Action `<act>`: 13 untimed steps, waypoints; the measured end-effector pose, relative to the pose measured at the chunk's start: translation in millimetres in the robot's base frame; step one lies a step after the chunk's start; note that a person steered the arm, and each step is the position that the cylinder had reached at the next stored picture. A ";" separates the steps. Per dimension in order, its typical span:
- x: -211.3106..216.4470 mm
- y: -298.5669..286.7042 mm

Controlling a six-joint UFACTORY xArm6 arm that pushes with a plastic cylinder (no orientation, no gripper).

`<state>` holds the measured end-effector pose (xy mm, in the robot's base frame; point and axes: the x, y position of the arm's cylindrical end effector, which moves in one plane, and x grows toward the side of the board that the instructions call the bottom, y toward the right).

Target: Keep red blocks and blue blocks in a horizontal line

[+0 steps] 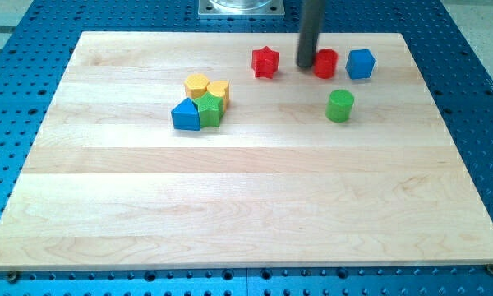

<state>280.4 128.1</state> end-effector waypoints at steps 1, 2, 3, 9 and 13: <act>-7.2 -33.4; -7.8 -47.7; 42.5 -61.5; 147.0 -96.4; 148.2 -240.6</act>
<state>428.6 -112.5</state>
